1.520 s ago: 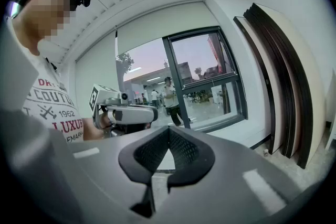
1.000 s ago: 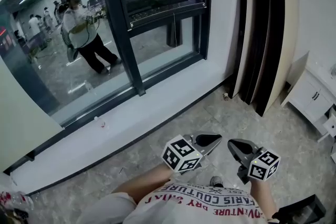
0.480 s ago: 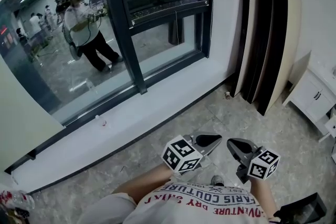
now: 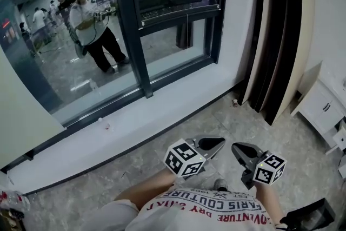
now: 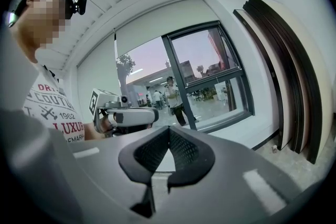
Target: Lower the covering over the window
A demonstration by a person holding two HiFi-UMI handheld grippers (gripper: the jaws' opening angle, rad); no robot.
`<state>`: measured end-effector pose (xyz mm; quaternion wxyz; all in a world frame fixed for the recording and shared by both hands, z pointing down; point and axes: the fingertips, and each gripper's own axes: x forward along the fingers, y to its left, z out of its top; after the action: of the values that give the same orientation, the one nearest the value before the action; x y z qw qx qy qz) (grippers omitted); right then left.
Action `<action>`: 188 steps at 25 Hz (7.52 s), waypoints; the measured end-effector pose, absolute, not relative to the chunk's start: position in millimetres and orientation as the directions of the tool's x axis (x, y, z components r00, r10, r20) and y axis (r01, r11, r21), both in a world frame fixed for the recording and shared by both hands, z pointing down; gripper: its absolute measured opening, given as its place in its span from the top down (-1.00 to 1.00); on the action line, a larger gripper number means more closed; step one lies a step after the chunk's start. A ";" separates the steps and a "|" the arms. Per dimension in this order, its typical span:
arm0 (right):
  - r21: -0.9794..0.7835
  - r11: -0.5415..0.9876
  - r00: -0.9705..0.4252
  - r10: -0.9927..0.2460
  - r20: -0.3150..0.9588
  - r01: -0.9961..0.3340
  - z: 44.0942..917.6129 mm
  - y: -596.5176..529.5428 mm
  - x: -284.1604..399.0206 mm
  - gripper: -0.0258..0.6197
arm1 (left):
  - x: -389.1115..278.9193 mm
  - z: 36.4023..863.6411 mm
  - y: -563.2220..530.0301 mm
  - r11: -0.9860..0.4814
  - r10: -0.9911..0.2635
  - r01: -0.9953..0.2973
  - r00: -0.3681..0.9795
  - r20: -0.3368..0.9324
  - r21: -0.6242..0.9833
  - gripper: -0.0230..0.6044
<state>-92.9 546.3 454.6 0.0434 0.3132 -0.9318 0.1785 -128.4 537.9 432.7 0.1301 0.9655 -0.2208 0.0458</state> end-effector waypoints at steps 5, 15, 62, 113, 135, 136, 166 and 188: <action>-0.333 0.735 -0.805 -0.565 0.180 -0.590 461.2 525.3 -85.9 0.91 | -124.5 441.8 518.5 -0.862 -0.420 -0.446 0.894 0.153 0.240 0.92; -0.395 0.724 -0.817 -0.558 0.149 -0.566 477.5 441.3 -49.1 0.91 | -89.0 467.0 441.4 -0.847 -0.416 -0.462 0.884 0.215 0.262 0.92; -0.406 0.715 -0.812 -0.566 0.142 -0.570 480.4 -149.5 98.2 0.91 | 38.1 480.2 -154.8 -0.810 -0.461 -0.513 0.856 0.233 0.284 0.92; -0.123 0.829 -0.838 -0.542 0.063 -0.546 374.4 -502.3 -37.6 0.65 | -70.9 434.7 -419.4 -0.685 -0.681 -0.693 0.718 0.141 0.225 0.92; -0.123 0.564 -0.572 -0.820 0.038 -0.817 379.8 -636.1 -43.8 0.38 | -111.2 465.8 -441.5 -0.616 -0.711 -0.745 0.666 0.226 0.256 0.92; -0.126 0.561 -0.568 -0.822 0.034 -0.818 380.3 -636.6 -43.2 0.45 | -111.9 466.0 -442.2 -0.615 -0.712 -0.746 0.665 0.226 0.256 0.92; 0.022 0.803 -0.799 -0.595 0.091 -0.596 374.4 -454.1 -35.0 0.88 | -72.0 394.0 -372.2 -0.780 -0.601 -0.598 0.798 0.046 0.187 0.92; -0.039 0.872 -0.871 -0.484 0.081 -0.488 373.2 -370.5 -12.2 0.88 | 3.5 262.6 -397.6 -0.881 -0.471 -0.469 0.882 -0.023 0.065 0.60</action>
<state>-12.2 -370.5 373.2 0.0343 0.2516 -0.9668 0.0292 3.5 -397.6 262.6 0.0285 0.9696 -0.2422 -0.0192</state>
